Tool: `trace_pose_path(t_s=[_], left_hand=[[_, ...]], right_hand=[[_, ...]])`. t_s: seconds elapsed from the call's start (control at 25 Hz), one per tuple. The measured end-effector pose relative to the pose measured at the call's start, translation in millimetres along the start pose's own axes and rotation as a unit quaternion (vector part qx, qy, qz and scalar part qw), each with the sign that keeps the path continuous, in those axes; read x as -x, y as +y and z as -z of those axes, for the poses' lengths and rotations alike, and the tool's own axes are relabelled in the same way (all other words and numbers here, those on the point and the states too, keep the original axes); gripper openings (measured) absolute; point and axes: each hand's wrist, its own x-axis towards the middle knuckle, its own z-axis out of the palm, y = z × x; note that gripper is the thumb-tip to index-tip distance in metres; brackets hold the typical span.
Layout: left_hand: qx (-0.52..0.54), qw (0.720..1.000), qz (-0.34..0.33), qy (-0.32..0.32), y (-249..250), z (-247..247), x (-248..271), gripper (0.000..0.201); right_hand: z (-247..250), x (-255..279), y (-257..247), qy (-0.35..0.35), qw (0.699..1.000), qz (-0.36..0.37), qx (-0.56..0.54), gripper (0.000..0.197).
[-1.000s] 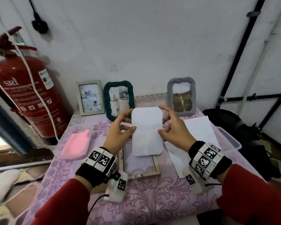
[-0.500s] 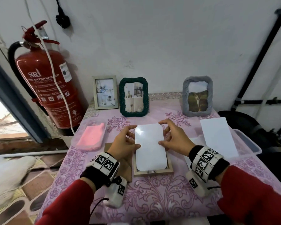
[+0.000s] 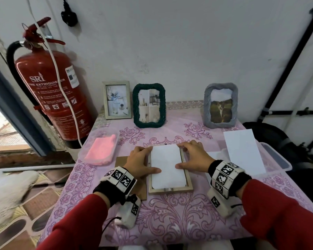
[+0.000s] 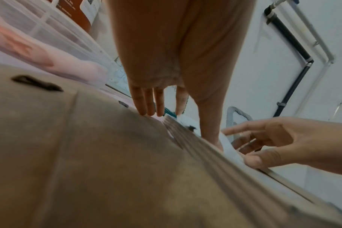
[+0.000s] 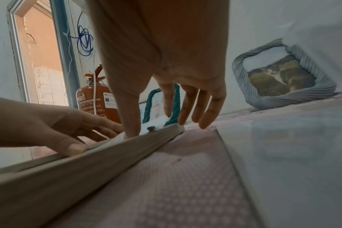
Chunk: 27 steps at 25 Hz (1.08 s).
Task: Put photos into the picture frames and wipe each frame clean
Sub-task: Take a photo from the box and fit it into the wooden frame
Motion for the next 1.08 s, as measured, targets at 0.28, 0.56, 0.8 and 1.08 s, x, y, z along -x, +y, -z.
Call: trace_pose_path(t_s=[0.28,0.56,0.8,1.08], left_hand=[[-0.083,0.995,0.004,-0.047,-4,-3,-3,0.086],[0.033,0.999,0.0,-0.016,-4,4,5,0.079],[0.151,0.985,0.02,0.082,-20,24,37,0.067],[0.011,0.987,0.142,0.072,-46,20,75,0.073]], right_hand=[[0,-2,1,-0.039,0.999,0.003,0.006,0.075],[-2,2,0,-0.058,0.998,-0.001,0.005,0.067],[4,10,2,-0.037,0.993,0.042,-0.099,0.06],[7,17,-1,-0.043,0.993,0.051,-0.097,0.04]])
